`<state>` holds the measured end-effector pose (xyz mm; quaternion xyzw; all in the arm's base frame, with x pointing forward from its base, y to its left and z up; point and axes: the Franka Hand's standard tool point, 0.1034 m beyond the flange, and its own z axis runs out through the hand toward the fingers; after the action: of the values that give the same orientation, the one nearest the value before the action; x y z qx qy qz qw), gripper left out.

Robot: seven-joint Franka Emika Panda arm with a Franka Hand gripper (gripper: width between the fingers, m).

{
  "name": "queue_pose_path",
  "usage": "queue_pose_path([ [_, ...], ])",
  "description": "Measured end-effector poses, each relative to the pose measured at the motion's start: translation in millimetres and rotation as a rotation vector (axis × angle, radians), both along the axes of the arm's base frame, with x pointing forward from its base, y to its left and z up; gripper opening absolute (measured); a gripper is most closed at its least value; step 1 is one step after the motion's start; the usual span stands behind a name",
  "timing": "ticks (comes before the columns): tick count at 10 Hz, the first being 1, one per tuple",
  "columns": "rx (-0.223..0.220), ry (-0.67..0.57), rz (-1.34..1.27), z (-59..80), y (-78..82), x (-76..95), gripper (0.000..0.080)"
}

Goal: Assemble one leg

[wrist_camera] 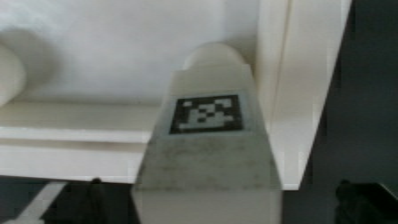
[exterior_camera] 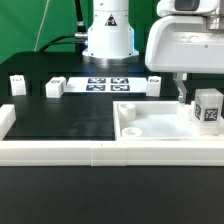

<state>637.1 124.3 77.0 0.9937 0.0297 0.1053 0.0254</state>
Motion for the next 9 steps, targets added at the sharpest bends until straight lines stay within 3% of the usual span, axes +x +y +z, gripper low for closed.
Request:
queue_pose_path([
  [1,0.002,0.000,-0.007,-0.1,0.0,-0.1,0.0627],
  [2,0.001,0.000,-0.007,-0.2,-0.1,-0.1,0.0496],
  [3,0.001,0.000,-0.007,-0.3,-0.2,-0.2,0.0496],
  [4,0.001,0.000,-0.007,-0.1,-0.1,-0.1,0.0292],
  [7,0.008,-0.002,-0.037,-0.4,-0.5,-0.2,0.0291],
  [9,0.079,-0.016,-0.315,-1.7,-3.3,-0.3,0.0291],
])
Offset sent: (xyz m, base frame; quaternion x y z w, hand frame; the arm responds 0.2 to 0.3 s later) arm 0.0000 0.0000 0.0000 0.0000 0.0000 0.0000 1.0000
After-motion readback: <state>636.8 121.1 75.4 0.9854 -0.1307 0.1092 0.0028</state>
